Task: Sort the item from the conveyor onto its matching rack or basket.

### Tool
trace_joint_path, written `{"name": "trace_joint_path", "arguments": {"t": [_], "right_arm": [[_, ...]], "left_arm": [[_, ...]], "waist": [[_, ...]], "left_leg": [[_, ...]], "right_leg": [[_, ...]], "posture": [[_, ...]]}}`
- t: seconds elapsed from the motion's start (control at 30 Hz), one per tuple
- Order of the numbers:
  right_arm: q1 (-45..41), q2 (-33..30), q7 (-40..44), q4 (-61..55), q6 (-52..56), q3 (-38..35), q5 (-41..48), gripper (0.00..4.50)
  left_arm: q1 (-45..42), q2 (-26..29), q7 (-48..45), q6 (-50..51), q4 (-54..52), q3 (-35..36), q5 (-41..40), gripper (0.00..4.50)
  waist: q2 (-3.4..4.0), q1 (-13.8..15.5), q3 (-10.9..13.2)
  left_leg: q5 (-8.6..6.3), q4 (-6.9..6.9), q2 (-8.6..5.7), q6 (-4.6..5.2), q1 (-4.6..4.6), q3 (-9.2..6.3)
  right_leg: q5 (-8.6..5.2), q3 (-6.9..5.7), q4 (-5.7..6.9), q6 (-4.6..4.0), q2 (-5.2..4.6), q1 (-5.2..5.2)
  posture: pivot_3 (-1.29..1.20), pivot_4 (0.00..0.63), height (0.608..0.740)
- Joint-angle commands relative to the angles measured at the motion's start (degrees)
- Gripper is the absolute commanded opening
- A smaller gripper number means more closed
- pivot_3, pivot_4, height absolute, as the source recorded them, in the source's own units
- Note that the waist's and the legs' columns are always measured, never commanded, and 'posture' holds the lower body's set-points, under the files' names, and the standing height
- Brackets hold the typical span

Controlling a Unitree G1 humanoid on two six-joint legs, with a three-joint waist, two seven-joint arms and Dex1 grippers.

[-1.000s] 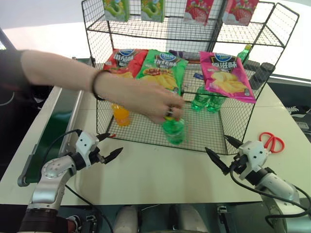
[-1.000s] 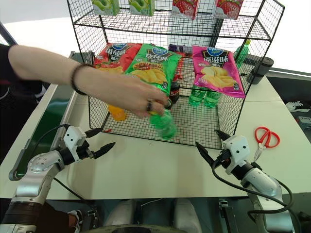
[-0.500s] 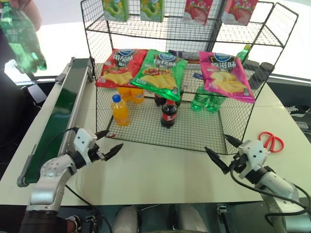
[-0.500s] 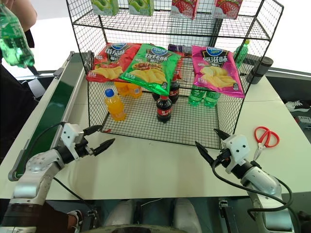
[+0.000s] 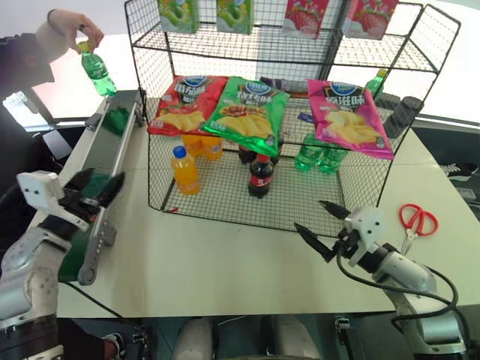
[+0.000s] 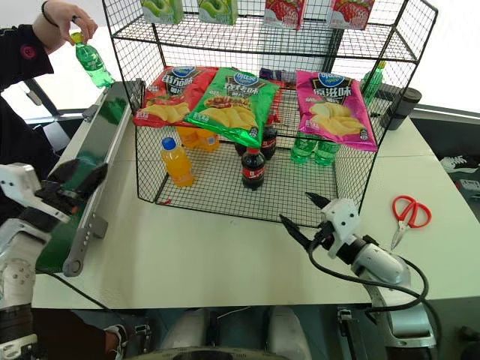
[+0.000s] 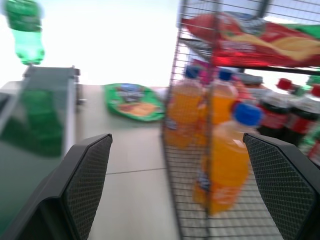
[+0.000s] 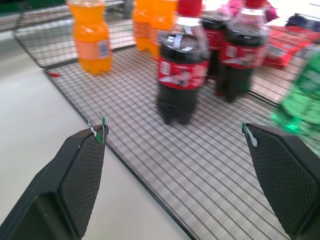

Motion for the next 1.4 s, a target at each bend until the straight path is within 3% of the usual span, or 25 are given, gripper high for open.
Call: {"name": "trace_joint_path", "arguments": {"t": [0.03, 0.13, 0.37, 0.53, 1.03, 1.4], "right_arm": [[-1.96, 1.11, 0.06, -3.97, 0.78, 2.99, 0.53, 4.47], [-3.87, 2.83, -0.98, -5.68, 1.80, 7.27, -0.77, 4.47], [-6.32, 6.26, -4.23, -8.14, 5.66, 14.63, -3.08, 4.47], [-7.66, 7.00, -5.23, -7.46, 7.25, 14.96, -2.66, 4.47], [-9.59, 7.72, -3.65, -6.16, 10.55, 14.71, 1.58, 4.47], [-10.24, 7.92, -1.95, -5.33, 10.06, 15.40, 2.34, 4.47]], "left_arm": [[-1.51, -1.34, 6.21, -4.20, 2.74, 1.23, 5.01, 4.50], [-3.35, -3.39, 12.23, -6.52, 7.23, 0.49, 9.40, 4.50], [-6.80, -4.83, 16.28, -8.51, 14.16, -1.24, 13.69, 4.50], [-8.45, -3.42, 18.25, -11.48, 17.80, -1.87, 17.23, 4.50], [-9.53, -1.82, 10.80, -17.99, 24.37, -0.21, 13.84, 4.50], [-10.61, -2.25, 11.88, -22.11, 27.93, 0.51, 14.28, 4.50]], "waist": [[-0.04, 0.07, -0.02], [-0.12, 0.00, -0.04], [-0.35, 0.01, -0.11], [-0.39, -0.07, -0.12], [-0.39, -0.18, -0.13], [-0.41, -0.19, -0.13]], "left_leg": [[0.00, 0.00, -0.01, 0.00, -0.01, 0.00], [0.00, 0.00, -0.01, 0.00, -0.01, -0.01], [0.00, 0.00, 0.00, -0.01, -0.03, -0.01], [0.00, 0.00, 0.00, -0.01, -0.04, 0.00], [0.00, -0.03, 0.04, -0.02, -0.04, 0.00], [0.00, -0.05, 0.01, -0.02, -0.05, 0.04]], "right_leg": [[0.00, 0.00, 0.00, 0.00, -0.01, -0.01], [0.01, 0.00, 0.01, 0.02, 0.00, -0.01], [0.01, -0.02, 0.01, 0.02, -0.02, -0.04], [0.02, -0.02, 0.01, 0.03, -0.05, -0.04], [0.02, -0.04, 0.01, 0.02, -0.20, -0.09], [0.03, -0.06, 0.00, 0.04, -0.33, -0.10]], "posture": [[0.00, 0.150, 0.740], [0.00, 0.150, 0.740], [0.00, 0.150, 0.740], [0.00, 0.150, 0.740], [0.00, 0.150, 0.740], [0.00, 0.150, 0.740]]}}
